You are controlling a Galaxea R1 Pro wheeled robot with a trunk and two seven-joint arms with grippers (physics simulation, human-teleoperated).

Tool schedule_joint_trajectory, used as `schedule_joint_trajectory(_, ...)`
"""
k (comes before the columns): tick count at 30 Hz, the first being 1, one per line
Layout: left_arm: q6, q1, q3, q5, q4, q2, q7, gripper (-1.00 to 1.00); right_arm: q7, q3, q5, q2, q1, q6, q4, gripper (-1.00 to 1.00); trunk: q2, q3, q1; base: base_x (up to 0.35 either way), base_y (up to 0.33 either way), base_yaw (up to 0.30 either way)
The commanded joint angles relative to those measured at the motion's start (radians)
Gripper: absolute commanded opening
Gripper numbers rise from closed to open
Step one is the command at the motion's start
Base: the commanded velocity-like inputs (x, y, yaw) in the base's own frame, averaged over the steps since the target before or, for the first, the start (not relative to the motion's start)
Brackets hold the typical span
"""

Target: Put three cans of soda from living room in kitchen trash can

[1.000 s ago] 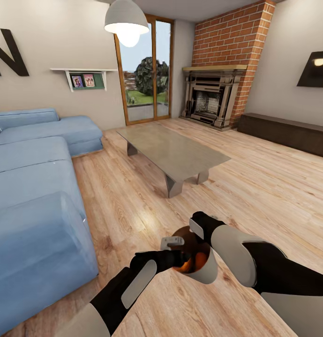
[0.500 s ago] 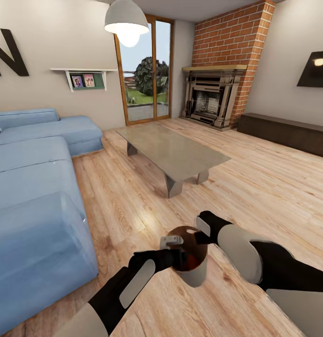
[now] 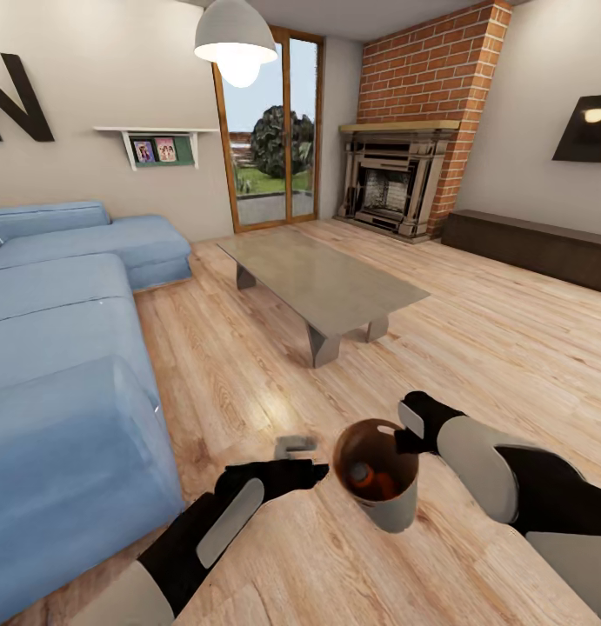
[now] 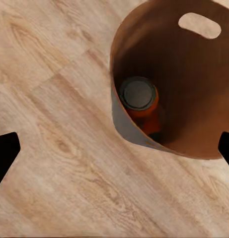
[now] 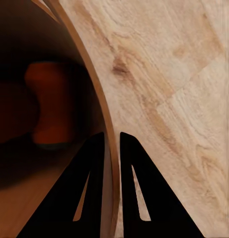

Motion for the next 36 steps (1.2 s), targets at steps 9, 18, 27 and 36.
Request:
schedule_joint_trajectory(9,0.000,0.000,0.002,0.005,0.006,0.107,0.001,1.00,0.196,0.019,0.016,-0.102,0.001,0.001,0.002,-1.00,0.000,0.000,0.000,0.000,0.000,0.000)
schedule_joint_trajectory(18,-0.013,0.001,0.003,0.005,0.106,0.115,0.022,1.00,0.370,0.022,0.018,-0.154,0.012,-0.002,0.009,-1.00,0.000,0.000,0.000,0.000,0.000,0.000)
schedule_joint_trajectory(27,-0.041,0.000,-0.007,0.002,0.277,0.111,0.021,1.00,0.427,0.026,0.020,-0.185,0.105,-0.025,-0.014,-1.00,0.000,0.000,0.000,0.000,0.000,-0.108)
schedule_joint_trajectory(36,-0.059,0.001,-0.010,0.001,0.294,0.111,0.024,1.00,0.430,0.025,0.018,-0.214,0.169,-0.043,-0.070,-1.00,0.000,0.000,0.000,0.000,0.000,-0.275)
